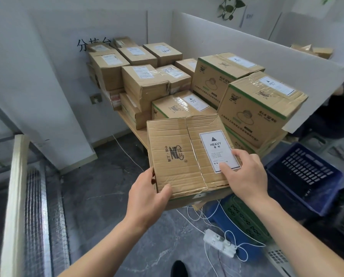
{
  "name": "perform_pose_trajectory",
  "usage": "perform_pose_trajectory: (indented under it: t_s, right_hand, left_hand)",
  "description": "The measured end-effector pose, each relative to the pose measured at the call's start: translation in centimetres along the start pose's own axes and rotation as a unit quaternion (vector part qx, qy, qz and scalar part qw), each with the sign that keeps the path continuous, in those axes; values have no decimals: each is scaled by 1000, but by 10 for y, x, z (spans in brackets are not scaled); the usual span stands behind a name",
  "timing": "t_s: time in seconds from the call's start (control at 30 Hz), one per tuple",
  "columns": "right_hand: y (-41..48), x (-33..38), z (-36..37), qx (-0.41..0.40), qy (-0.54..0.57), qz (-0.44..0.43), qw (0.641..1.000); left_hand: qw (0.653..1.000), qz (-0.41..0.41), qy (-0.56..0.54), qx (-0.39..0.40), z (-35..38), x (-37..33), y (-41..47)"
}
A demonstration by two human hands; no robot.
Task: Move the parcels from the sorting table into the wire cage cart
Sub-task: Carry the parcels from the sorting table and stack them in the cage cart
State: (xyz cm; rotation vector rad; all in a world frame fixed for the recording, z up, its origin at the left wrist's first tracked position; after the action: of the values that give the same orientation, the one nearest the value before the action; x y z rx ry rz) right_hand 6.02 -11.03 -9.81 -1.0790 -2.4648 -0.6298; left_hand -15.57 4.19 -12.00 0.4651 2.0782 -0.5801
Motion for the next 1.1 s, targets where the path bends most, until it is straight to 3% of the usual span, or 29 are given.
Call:
perform_pose_trajectory:
  t_s: [0.27,0.67,1.1]
  right_hand:
    - [-3,-21,18,47,-5,45,998]
    - [22,-54,52,181,-41,91,978]
    - [62,-66,74,231,33,69,970]
  left_hand:
    - [998,-42,10,42,20,9,11]
    - [982,-137,77,102,42,17,53]
    - [980,-131,141,45,68,0,98]
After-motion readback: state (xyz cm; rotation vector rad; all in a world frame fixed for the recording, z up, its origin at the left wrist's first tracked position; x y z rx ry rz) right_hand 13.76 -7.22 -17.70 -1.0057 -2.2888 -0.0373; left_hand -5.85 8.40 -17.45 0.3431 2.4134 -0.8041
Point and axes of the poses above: each hand's wrist, its own y-axis towards the middle knuckle, its own z-axis out of the palm, x = y × z, the point moved 2 cm from there along y, towards the middle knuckle, and after that the axes turned 11 degrees about -z, right-handed, at the moved point
